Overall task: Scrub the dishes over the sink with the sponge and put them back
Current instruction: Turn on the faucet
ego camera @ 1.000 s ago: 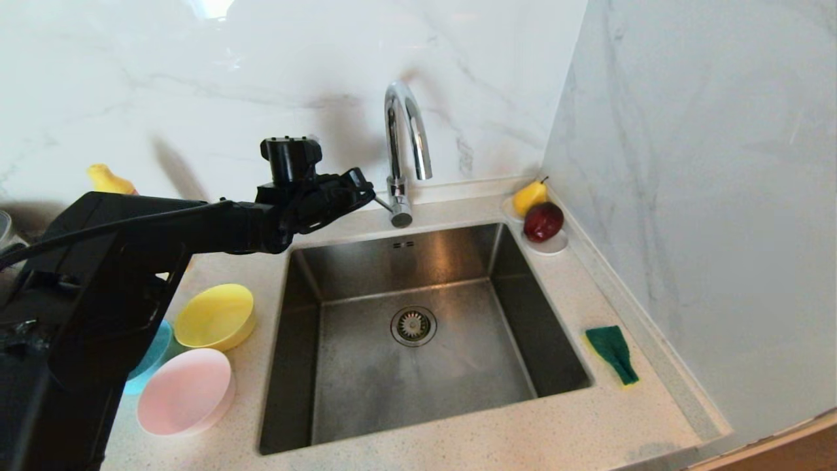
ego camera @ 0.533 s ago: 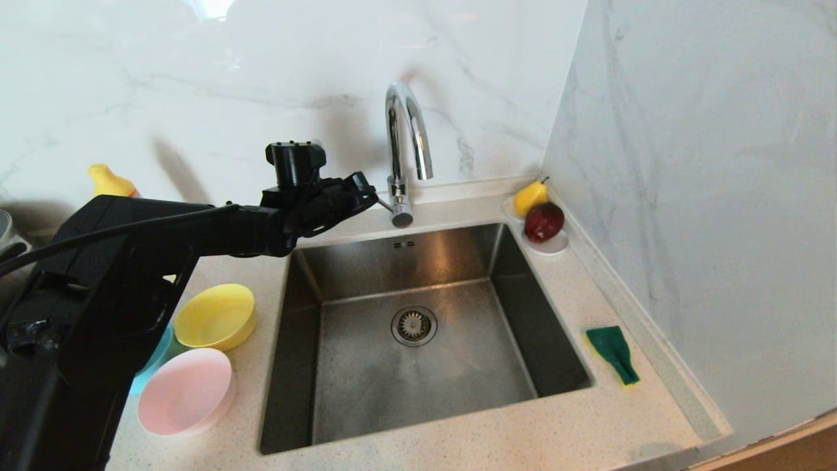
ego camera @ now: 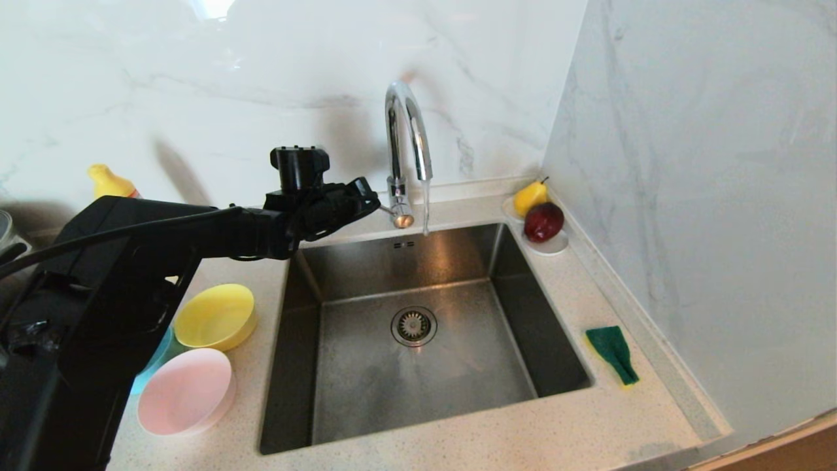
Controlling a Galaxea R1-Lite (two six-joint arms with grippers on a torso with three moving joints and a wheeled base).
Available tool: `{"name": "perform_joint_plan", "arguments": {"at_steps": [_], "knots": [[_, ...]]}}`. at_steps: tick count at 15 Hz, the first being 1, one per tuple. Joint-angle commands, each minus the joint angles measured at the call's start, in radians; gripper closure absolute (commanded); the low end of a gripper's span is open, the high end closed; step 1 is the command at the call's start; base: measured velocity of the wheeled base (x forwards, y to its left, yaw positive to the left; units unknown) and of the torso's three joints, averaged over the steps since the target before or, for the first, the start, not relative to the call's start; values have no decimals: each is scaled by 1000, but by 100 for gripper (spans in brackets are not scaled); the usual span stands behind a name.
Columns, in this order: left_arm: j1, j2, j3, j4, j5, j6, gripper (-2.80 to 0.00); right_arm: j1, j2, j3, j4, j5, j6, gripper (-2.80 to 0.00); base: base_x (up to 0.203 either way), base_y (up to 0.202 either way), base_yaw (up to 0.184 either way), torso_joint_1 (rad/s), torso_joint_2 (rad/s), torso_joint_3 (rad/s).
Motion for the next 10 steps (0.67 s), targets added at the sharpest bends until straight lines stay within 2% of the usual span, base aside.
{"name": "perform_joint_plan", "arguments": {"at_steps": [1,10], "knots": [[-3,-4,8,-2,0,-3,0,1,0,0,0,0,0,0,0,0,0,0,0,0],[-16,-25,84,-13,57,0,0,1,0,0,0,1,1,0,0,0,0,0,0,0]]}}
